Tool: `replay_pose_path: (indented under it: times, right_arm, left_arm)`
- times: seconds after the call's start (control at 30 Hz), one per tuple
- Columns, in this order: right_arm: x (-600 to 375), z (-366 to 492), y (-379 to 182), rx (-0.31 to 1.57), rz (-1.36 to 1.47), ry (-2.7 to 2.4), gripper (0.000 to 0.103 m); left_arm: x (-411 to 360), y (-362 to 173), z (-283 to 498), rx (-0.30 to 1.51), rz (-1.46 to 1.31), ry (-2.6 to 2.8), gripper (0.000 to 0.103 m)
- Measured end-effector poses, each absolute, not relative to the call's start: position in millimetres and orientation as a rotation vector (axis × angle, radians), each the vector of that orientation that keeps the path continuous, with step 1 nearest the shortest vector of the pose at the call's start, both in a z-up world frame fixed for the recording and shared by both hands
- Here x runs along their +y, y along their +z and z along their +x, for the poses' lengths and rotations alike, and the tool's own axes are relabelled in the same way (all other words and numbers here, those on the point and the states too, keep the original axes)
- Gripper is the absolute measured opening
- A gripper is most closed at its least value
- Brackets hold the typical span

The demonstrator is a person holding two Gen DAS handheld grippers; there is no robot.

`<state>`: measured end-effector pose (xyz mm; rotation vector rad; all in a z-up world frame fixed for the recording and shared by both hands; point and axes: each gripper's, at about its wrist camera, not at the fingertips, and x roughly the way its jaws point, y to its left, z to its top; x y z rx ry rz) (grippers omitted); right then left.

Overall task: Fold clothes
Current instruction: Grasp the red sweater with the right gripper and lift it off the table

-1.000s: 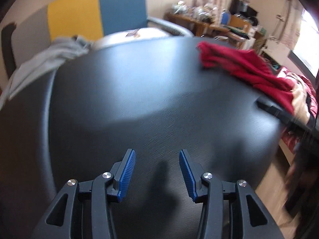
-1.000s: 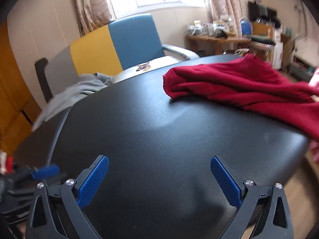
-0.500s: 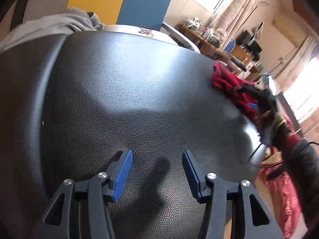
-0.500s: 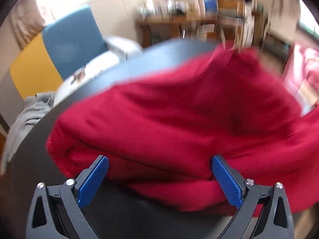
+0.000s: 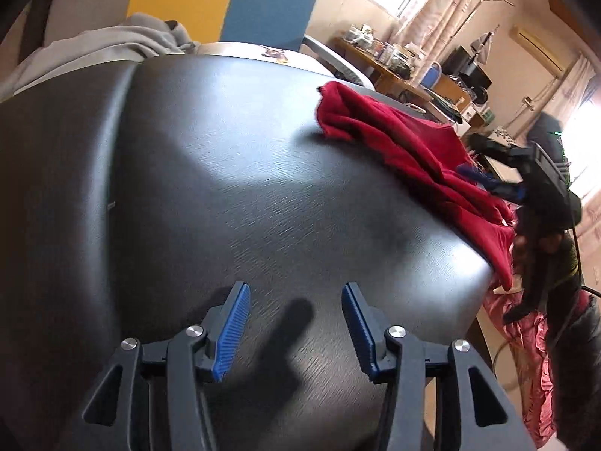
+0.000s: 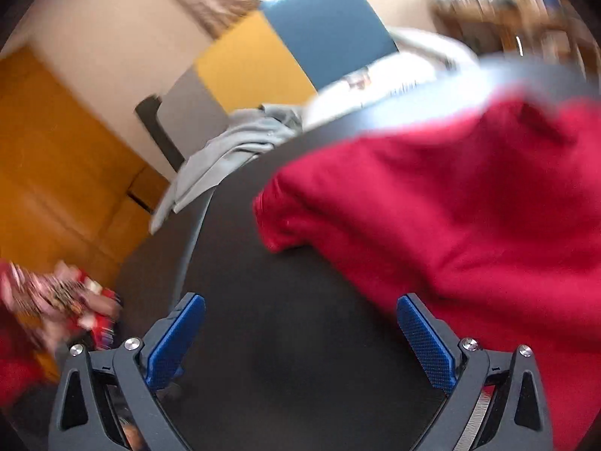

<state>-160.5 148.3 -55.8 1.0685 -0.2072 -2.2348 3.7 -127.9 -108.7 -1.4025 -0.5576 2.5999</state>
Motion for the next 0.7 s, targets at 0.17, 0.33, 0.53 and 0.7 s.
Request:
replay_pose_path:
  times: [0.17, 0.33, 0.53, 0.7]
  right_arm:
    - [155, -201, -33, 0.376, 0.887, -2.697, 0.103]
    - [134, -267, -82, 0.518, 1.257, -2.581, 0.093]
    - [109, -238, -70, 0.336, 1.264, -2.506, 0.025]
    - [54, -166, -47, 0.016, 1.087, -2.341, 0.017]
  left_arm:
    - [-143, -113, 10, -0.651, -1.422, 2.605, 0.052]
    - [-156, -121, 47, -0.711, -1.432, 2.628, 0.052]
    - [-171, -116, 62, -0.755, -1.387, 2.683, 0.052]
    - [-191, -105, 77, -0.833, -1.317, 2.735, 0.052]
